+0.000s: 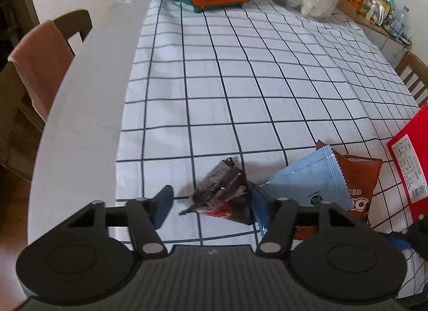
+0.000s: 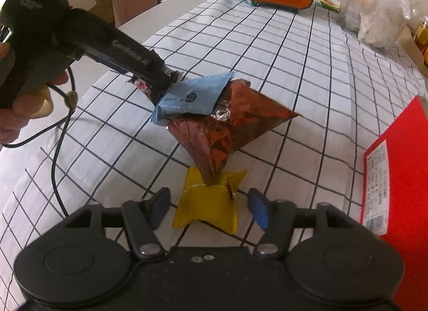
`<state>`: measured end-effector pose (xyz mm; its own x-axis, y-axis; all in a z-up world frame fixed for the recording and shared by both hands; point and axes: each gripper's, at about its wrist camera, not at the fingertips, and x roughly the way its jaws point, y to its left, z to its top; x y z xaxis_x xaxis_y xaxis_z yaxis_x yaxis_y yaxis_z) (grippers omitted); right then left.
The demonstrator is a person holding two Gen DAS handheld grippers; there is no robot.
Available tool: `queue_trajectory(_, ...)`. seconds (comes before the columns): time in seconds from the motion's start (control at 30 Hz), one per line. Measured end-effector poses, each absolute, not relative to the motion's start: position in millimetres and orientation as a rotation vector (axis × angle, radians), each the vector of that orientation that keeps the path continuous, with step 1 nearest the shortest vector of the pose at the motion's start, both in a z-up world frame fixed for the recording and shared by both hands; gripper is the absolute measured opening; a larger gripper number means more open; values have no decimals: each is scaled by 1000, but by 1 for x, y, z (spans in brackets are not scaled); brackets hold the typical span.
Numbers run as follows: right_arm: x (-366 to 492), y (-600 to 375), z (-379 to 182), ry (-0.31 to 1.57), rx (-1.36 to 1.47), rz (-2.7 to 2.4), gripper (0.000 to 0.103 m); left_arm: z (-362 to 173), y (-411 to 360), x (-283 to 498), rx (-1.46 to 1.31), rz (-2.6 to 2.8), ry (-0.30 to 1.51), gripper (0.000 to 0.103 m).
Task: Organize snacks
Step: 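Grasp the dark chocolate with the left gripper while the right gripper grasps the yellow item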
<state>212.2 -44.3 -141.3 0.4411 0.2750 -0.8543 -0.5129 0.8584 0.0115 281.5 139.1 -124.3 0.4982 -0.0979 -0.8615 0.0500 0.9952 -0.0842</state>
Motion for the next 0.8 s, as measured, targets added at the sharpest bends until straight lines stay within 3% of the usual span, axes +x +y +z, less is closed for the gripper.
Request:
queue_trajectory(0.33,207,-48,-138,975,-253,498,38,-125,142,284,-87,-90,1045,36)
queue_trajectory(0.8,187,-59,-128,974,-157,474,32,-121,152,263,-109,-43,1039,33)
